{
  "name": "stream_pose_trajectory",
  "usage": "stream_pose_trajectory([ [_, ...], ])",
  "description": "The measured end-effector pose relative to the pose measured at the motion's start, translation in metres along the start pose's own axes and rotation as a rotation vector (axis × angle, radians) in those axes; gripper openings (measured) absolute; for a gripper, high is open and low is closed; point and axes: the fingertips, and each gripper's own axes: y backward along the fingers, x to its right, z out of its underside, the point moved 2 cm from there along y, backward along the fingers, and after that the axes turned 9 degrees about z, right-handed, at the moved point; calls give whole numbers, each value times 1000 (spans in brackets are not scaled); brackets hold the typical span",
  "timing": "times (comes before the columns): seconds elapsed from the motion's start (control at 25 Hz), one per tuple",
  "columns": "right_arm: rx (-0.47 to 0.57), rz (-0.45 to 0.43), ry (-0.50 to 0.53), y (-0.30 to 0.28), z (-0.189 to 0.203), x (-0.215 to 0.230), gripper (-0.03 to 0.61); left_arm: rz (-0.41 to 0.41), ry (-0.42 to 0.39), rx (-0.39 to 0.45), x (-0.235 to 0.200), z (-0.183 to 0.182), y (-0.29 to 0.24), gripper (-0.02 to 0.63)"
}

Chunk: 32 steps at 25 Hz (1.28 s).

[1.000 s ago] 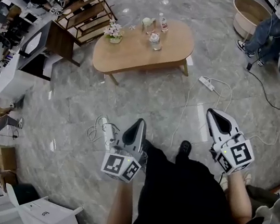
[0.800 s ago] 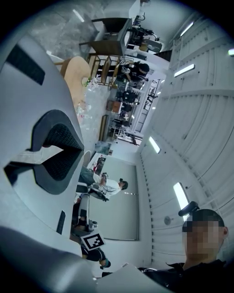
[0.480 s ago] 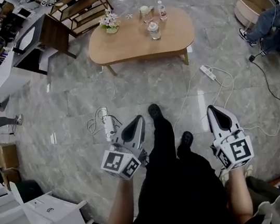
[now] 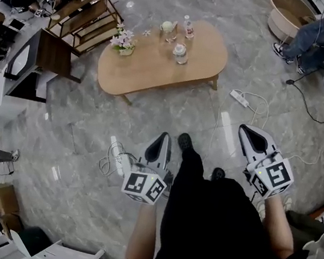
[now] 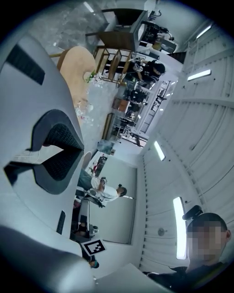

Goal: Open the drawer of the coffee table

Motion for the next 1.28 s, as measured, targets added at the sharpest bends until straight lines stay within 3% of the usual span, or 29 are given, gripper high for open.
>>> stream_pose_trajectory([
  [0.28, -42, 58, -25, -79, -8, -2, 12, 81, -33, -61, -70, -19, -54, 2],
  [0.64, -179, 135, -61, -155, 45, 17, 12, 143, 55, -227, -150, 28, -108, 3],
  [0.8, -200, 155, -42, -199, 77, 32, 12, 107, 136, -280, -188, 65, -133, 3],
  [1.04, -249, 121, 13, -280, 160, 62, 12, -30, 148, -365, -258, 151, -182, 3],
  [1.28, -285, 84, 100, -340, 256, 106, 12, -42, 113, -405, -315, 245, -224, 3],
])
